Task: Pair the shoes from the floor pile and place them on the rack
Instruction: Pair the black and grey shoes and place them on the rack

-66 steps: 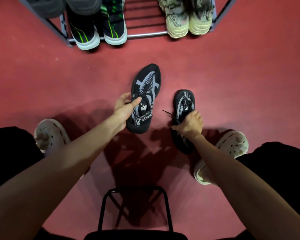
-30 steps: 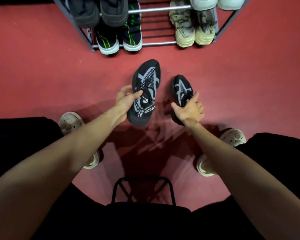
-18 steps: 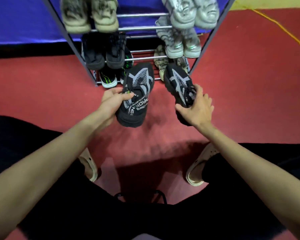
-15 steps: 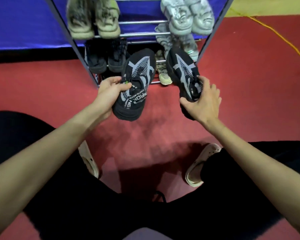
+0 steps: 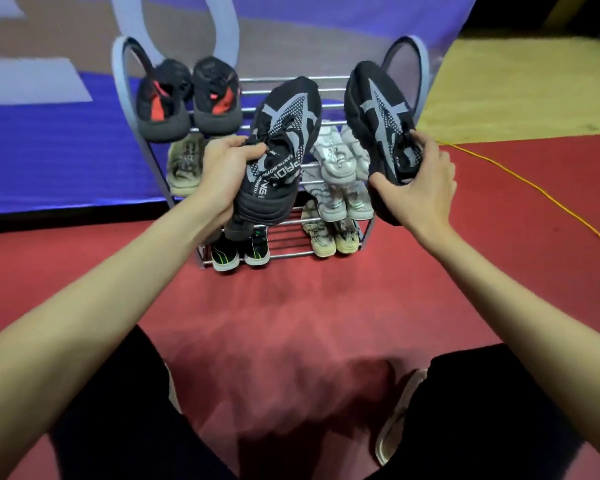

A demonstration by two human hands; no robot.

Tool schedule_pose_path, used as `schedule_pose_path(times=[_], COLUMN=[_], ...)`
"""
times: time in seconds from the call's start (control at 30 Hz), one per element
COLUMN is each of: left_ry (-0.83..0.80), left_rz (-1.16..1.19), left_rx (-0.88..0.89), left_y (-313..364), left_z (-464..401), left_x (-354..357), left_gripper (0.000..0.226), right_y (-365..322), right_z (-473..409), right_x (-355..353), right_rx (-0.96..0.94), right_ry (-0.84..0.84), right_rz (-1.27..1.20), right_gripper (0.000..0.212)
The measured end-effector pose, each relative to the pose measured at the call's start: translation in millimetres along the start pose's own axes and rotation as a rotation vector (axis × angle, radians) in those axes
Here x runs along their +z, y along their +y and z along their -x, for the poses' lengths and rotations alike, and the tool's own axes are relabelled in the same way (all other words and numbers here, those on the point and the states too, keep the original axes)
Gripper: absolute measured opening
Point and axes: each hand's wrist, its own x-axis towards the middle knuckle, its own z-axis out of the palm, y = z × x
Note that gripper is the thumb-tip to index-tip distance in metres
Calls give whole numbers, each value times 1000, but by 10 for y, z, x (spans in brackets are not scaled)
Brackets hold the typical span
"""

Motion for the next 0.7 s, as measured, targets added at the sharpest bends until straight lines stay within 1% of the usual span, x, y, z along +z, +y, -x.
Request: schedule_pose_path(times=[0.07,0.13,0.2,0.27,0.33,0.37,0.47,0.6,0.7], left_ry=[17,40,45,57,84,85,75,57,59], left_rz=[-5,1,24,43,-11,-49,-117,-168,-182], left_rx=[-4,-32,-51,-81,-58,-37,-19,11,40], left_y=[88,133,149,156,154,150,139,74,25], left_z=[-107,-239,-403,-555,-741,-839,-1153,-1590,-1835], left_x=[78,172,288,415,535,597,748,897,980], left_gripper=[13,16,9,20,27,26,14,22,15], right_y=[-38,-65,-81,-83,-74,-72,-63,-60,-34], right_z=[-155,-312,-478,-638,-827,-935,-1299,-1785,-2048], right_x=[2,55,144,245,340,384,529,738,876], right_rx=[-13,14,67,106,126,130,120,93,100], right_ry=[-12,-39,-65,-81,-78,-77,-88,-112,-135], right_rz=[9,14,11,4,4,9,54,132,149], right_gripper=[76,74,72,71,70,70,69,64,63])
